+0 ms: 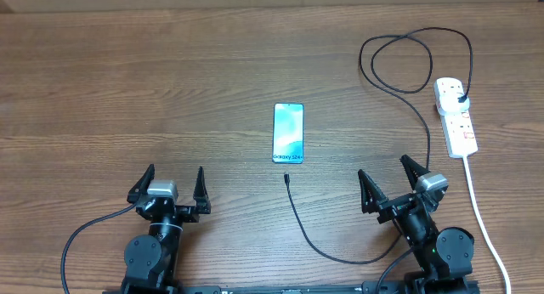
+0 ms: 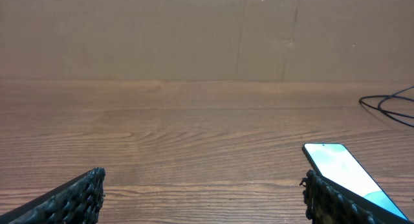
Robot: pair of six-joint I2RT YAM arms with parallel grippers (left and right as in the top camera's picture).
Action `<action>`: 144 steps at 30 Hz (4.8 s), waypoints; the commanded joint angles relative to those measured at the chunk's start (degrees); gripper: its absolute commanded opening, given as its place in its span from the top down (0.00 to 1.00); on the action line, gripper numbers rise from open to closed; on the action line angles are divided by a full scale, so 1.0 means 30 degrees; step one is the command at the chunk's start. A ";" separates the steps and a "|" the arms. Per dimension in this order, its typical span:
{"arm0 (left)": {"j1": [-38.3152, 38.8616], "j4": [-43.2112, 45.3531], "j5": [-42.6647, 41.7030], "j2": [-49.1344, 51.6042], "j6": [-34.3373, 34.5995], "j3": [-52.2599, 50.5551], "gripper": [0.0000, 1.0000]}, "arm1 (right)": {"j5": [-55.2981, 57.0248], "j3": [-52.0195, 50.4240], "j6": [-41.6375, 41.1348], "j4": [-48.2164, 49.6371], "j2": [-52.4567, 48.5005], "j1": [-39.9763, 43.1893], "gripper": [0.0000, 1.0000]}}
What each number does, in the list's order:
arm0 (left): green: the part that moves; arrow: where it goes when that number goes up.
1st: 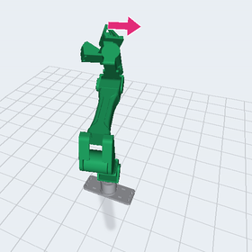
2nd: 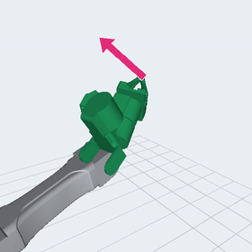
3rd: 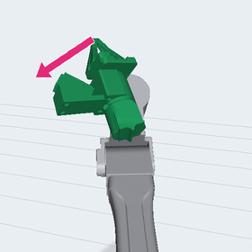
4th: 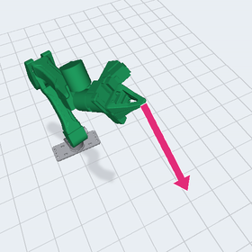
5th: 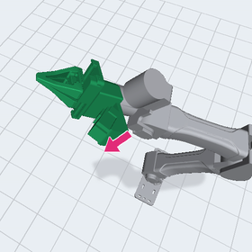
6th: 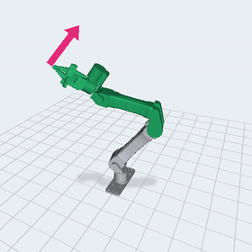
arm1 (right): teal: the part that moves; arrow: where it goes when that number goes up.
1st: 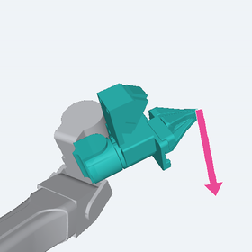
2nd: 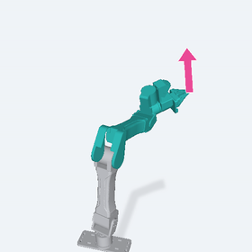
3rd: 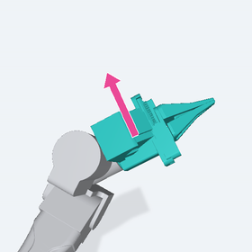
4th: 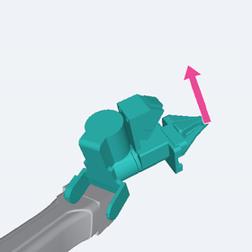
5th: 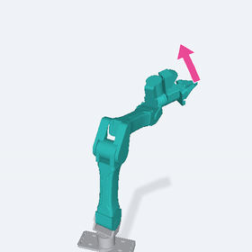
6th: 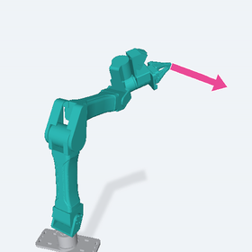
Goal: Plug charger to phone and switch on socket
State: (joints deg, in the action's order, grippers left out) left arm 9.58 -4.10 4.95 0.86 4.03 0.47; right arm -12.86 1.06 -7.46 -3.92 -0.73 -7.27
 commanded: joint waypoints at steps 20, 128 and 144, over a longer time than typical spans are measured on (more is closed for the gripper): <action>-0.0189 0.0015 -0.0036 -0.0182 -0.0357 -0.0058 0.00 | 0.0102 -0.0204 0.0087 0.0109 0.0189 -0.0022 0.00; 0.6069 -2.6039 -0.4969 4.4858 0.3322 4.1535 0.96 | 0.0102 -0.0204 0.0087 0.0109 0.0189 -0.0022 0.00; 0.6069 -2.3387 -0.2572 4.6176 0.4685 4.1062 0.86 | 0.0102 -0.0204 0.0087 0.0109 0.0189 -0.0022 0.00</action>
State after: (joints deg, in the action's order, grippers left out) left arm 27.77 -75.85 -5.28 138.93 15.88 124.14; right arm -12.86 1.06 -7.46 -3.90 -0.62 -7.27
